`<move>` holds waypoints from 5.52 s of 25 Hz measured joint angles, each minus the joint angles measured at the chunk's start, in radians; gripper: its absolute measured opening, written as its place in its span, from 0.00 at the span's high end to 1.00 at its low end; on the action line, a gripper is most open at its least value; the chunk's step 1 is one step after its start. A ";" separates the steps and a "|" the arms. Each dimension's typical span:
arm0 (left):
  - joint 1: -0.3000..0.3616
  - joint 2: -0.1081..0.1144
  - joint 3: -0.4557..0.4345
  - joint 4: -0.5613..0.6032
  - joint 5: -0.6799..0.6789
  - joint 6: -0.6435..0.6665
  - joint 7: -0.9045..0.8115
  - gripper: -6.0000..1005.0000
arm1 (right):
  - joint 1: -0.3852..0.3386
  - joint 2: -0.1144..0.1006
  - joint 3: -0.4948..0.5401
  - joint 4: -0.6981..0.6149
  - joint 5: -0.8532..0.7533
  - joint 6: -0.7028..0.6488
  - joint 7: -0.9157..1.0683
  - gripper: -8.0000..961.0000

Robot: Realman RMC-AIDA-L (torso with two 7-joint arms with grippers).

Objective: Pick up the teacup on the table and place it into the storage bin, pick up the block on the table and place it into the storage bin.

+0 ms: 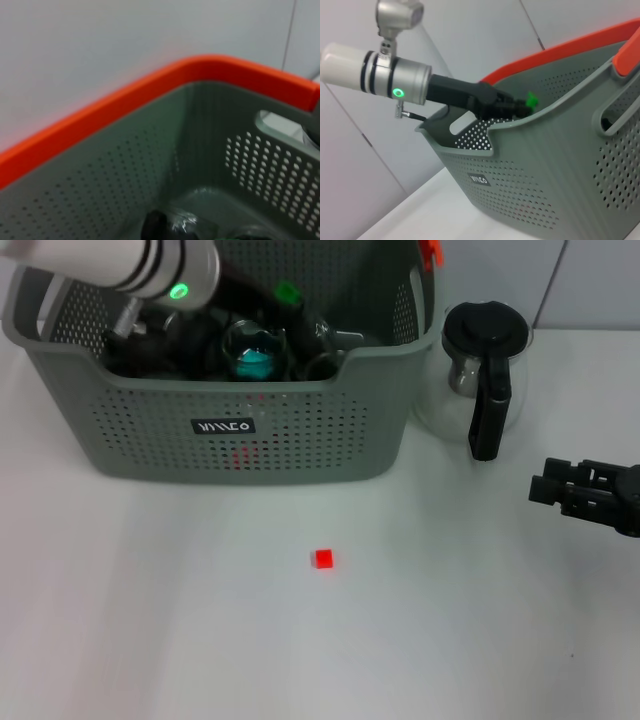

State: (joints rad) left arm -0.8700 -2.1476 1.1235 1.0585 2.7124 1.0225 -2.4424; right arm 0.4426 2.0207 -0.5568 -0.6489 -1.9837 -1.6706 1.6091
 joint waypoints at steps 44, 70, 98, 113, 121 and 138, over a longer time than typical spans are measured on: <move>0.277 -0.021 0.047 0.182 -0.374 0.672 0.456 0.42 | 0.016 -0.002 -0.002 -0.004 0.006 0.000 0.012 0.37; 0.227 -0.024 0.422 0.037 -0.256 0.231 0.401 0.42 | 0.015 -0.004 0.000 0.000 0.001 0.003 0.012 0.37; 0.160 -0.025 0.458 -0.077 -0.183 0.153 0.326 0.61 | 0.018 -0.005 0.000 0.000 0.001 0.011 0.012 0.37; 0.150 -0.024 0.457 -0.087 -0.175 0.144 0.291 0.70 | 0.014 -0.005 0.000 0.000 0.001 0.011 0.012 0.37; 0.118 -0.023 0.454 -0.130 -0.175 0.148 0.273 0.74 | 0.011 -0.005 0.000 0.000 0.002 0.008 0.011 0.37; 0.248 -0.018 -0.095 0.276 -0.488 0.583 0.428 0.79 | 0.010 -0.006 0.000 -0.002 0.004 0.007 0.012 0.36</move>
State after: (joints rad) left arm -0.6225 -2.1654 1.0285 1.3340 2.2242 1.6054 -2.0144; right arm 0.4525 2.0149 -0.5570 -0.6513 -1.9794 -1.6636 1.6212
